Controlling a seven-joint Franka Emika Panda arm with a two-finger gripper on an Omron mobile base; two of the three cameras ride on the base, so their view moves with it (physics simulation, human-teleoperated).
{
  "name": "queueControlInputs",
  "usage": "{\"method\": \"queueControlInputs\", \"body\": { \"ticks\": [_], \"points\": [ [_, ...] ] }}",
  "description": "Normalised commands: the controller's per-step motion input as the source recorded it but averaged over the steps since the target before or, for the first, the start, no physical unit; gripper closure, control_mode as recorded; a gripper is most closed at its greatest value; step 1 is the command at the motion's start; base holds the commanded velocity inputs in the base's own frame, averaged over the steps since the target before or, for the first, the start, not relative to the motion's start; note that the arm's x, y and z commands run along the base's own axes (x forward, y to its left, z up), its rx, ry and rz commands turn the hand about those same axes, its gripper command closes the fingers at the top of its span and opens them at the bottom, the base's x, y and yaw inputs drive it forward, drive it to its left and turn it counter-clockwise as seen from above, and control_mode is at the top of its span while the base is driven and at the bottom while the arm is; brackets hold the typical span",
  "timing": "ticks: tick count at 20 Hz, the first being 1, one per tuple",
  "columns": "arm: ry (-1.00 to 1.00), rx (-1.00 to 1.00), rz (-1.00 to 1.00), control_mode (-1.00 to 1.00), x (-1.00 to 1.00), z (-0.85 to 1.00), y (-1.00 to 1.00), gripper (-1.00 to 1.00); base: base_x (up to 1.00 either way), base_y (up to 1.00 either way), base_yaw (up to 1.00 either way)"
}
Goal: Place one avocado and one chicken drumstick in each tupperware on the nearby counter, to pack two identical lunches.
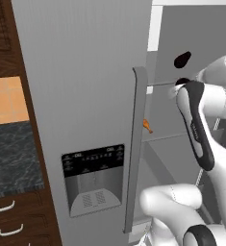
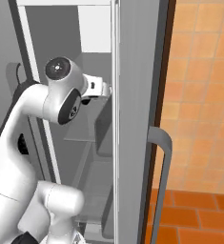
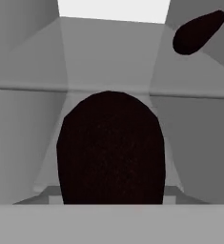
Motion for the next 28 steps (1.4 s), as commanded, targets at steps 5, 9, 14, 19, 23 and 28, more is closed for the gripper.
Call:
{"method": "queueControlInputs", "body": {
  "ticks": [5, 9, 14, 19, 23, 28],
  "points": [
    [0.07, -0.09, 0.01, -1.0, -1.0, -1.0, 0.27, 1.0, 0.0, 0.0, 0.0],
    [0.08, -0.06, 0.0, 1.0, -0.5, -0.5, 0.21, 1.0, -0.5, 0.3, 0.0],
    [0.0, 0.0, 0.0, 1.0, 0.0, 0.0, 0.0, 1.0, -1.0, 0.87, 0.06],
    [0.0, 0.0, 0.0, 1.0, 0.0, 0.0, 0.0, 1.0, -0.65, 1.0, 0.07],
    [0.0, 0.0, 0.0, 1.0, 0.0, 0.0, 0.0, 1.0, -0.02, 1.0, 0.17],
    [0.0, 0.0, 0.0, 1.0, 0.0, 0.0, 0.0, 1.0, 0.0, 1.0, 0.35]
  ]
}}
